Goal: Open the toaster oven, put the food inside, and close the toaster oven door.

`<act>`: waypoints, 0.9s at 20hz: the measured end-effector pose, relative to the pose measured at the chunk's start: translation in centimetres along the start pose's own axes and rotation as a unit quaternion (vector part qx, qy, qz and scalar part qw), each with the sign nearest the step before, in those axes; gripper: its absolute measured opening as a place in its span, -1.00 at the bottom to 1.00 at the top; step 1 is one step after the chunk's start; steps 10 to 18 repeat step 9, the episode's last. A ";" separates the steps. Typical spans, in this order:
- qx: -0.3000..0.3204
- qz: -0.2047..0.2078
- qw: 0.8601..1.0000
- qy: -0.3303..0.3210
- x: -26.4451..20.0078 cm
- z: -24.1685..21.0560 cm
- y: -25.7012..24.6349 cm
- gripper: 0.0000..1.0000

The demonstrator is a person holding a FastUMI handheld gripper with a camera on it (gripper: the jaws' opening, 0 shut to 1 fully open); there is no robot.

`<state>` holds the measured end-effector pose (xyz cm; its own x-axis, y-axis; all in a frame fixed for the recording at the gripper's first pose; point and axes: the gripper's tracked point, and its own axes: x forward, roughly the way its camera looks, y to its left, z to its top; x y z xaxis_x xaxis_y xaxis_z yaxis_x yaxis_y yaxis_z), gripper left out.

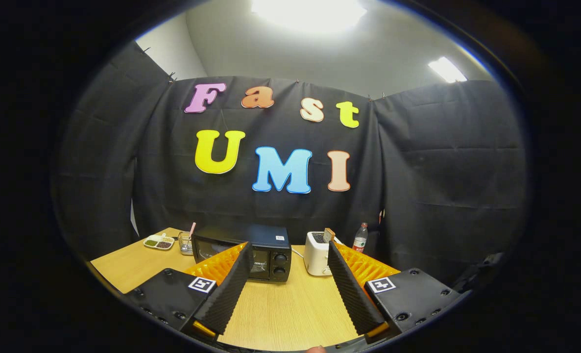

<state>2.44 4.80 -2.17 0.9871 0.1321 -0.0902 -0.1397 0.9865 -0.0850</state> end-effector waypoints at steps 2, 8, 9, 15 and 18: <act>0.004 -0.004 1.000 0.001 -0.1 0.0 -0.2 0.93; 0.016 -0.012 1.000 0.004 -0.3 0.0 -0.8 0.93; 0.016 -0.012 1.000 0.002 -0.5 0.2 -0.8 0.93; 0.016 -0.012 1.000 0.002 -0.5 0.2 -0.8 0.93; 0.016 -0.012 1.000 0.002 -0.5 0.2 -0.8 0.93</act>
